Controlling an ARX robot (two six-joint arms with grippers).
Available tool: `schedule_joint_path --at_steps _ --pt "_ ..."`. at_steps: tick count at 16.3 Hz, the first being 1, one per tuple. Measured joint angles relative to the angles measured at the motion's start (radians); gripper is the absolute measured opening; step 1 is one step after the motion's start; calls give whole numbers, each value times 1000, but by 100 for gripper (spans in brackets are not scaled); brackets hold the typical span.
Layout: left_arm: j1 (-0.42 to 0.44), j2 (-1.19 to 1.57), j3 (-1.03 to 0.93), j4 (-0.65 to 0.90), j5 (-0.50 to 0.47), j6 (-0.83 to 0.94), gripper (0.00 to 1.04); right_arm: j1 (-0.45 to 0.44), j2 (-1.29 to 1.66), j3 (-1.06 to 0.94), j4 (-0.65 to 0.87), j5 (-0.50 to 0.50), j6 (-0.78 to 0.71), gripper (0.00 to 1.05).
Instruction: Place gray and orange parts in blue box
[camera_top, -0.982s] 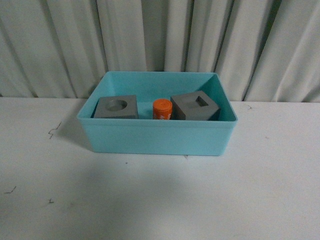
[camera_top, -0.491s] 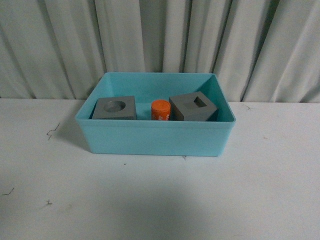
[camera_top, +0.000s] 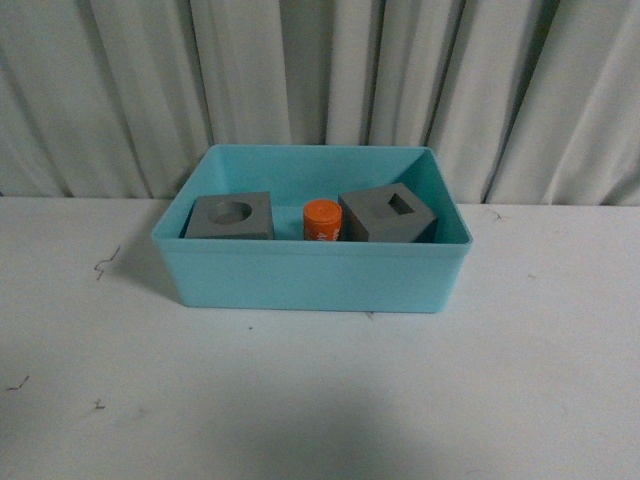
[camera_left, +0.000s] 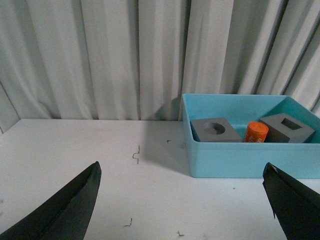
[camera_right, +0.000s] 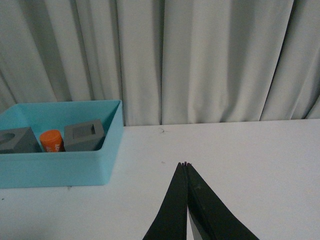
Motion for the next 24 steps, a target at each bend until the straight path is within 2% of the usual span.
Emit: schedule_joint_path --at_steps 1,3,4,10,18,24 --pt "0 0 0 0 0 0 98 0 -16 -20 22 0 0 2" --pt "0 0 0 0 0 0 98 0 -65 -29 -39 0 0 2" --pt "0 0 0 0 0 0 98 0 -164 -30 -176 0 -1 2" --pt "0 0 0 0 0 0 98 0 -209 -30 -176 0 -2 2" --pt "0 0 0 0 0 0 98 0 -209 -30 -176 0 -2 98" --pt "0 0 0 0 0 0 98 0 -209 -30 -176 0 -2 98"
